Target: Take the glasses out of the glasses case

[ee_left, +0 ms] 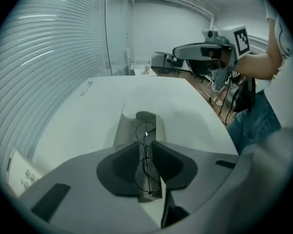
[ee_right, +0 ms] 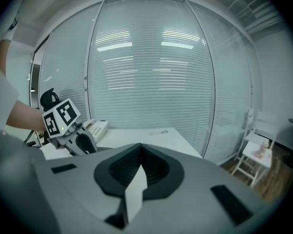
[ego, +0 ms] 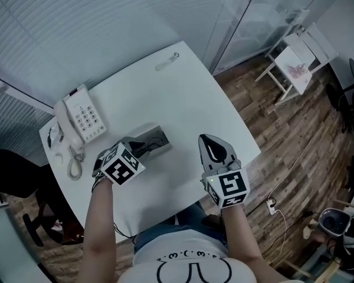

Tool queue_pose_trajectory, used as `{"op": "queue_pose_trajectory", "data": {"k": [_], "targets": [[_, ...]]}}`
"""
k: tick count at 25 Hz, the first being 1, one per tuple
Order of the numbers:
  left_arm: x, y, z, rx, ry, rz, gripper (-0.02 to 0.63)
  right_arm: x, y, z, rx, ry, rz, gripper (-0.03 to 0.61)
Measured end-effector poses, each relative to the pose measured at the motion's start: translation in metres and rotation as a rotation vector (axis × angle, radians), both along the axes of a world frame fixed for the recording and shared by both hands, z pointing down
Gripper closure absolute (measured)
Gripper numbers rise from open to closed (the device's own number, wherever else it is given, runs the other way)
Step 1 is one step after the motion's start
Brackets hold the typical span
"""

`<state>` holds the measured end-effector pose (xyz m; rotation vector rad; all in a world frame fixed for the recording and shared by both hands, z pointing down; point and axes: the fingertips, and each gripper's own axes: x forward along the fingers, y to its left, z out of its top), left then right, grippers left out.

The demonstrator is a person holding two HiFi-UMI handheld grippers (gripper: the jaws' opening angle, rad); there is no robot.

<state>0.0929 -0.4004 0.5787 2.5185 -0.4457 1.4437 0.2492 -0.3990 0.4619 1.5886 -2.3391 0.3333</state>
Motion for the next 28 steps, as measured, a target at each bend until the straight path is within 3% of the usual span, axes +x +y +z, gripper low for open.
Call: {"op": "queue_pose_trajectory", "data": {"k": [5, 12, 21, 28], "targets": [[0.002, 0.0, 0.016, -0.055, -0.068, 0.035, 0.537, 0.007, -0.013, 0.005, -0.009, 0.0, -0.007, 0.568], [0.002, -0.002, 0.023, -0.056, -0.071, 0.016, 0.584, 0.009, -0.015, 0.016, -0.029, -0.005, -0.009, 0.568], [-0.001, -0.017, -0.012, 0.095, -0.054, -0.026, 0.591, 0.002, -0.009, 0.001, 0.002, -0.001, -0.016, 0.568], [-0.002, -0.021, -0.054, 0.19, 0.023, -0.067, 0.591, -0.003, 0.0, -0.026, 0.061, 0.004, -0.003, 0.568]]}}
